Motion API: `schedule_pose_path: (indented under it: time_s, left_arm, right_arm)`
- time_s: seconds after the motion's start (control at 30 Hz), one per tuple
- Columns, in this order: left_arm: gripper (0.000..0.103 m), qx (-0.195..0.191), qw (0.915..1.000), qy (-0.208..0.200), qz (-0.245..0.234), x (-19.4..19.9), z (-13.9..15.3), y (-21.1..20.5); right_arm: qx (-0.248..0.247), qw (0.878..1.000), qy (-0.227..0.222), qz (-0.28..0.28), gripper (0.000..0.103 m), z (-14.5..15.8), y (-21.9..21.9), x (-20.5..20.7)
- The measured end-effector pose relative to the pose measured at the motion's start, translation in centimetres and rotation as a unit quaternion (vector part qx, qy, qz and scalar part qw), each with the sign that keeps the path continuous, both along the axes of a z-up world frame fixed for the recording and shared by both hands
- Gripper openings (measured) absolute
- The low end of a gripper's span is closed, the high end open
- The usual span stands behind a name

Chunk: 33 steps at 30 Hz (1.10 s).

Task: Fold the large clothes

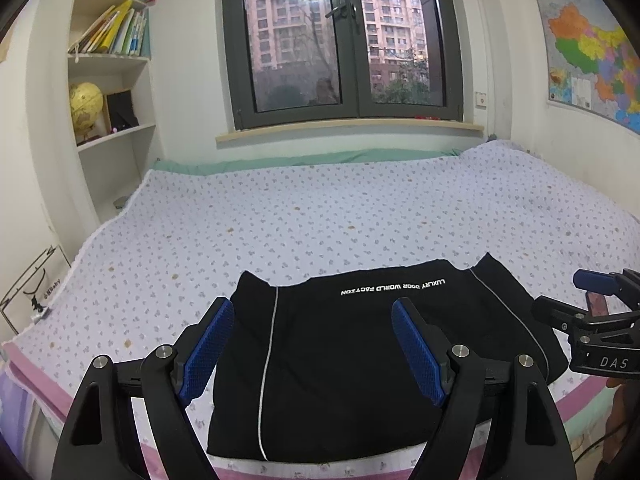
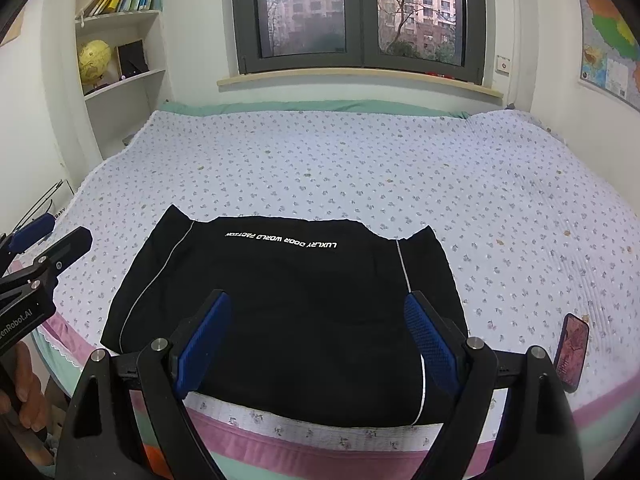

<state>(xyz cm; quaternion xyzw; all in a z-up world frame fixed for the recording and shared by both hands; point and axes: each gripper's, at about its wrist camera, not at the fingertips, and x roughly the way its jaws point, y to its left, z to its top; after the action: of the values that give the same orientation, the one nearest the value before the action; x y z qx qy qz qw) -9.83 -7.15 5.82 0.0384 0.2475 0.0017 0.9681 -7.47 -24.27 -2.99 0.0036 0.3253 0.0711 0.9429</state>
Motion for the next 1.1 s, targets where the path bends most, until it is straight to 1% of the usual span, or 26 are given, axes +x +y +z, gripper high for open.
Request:
schedule_pose_path:
  time_s: [0.43,0.67,1.1]
  left_arm:
    - [0.082,-0.005,0.9997,0.022,0.005,0.8,-1.3,-0.3]
    - [0.082,-0.009,0.9995,0.029,0.008,0.8,-1.8,-0.1]
    - [0.082,-0.015,0.9992,0.035,0.010,0.9,-2.4,0.3]
  right_arm:
    - [0.005,1.000,0.015,-0.001,0.090,-1.0,-0.1,0.7]
    - [0.019,1.000,0.025,0.001,0.090,-1.4,-0.3,0.8]
    - [0.009,1.000,0.027,0.001,0.090,-1.7,0.0,0.7]
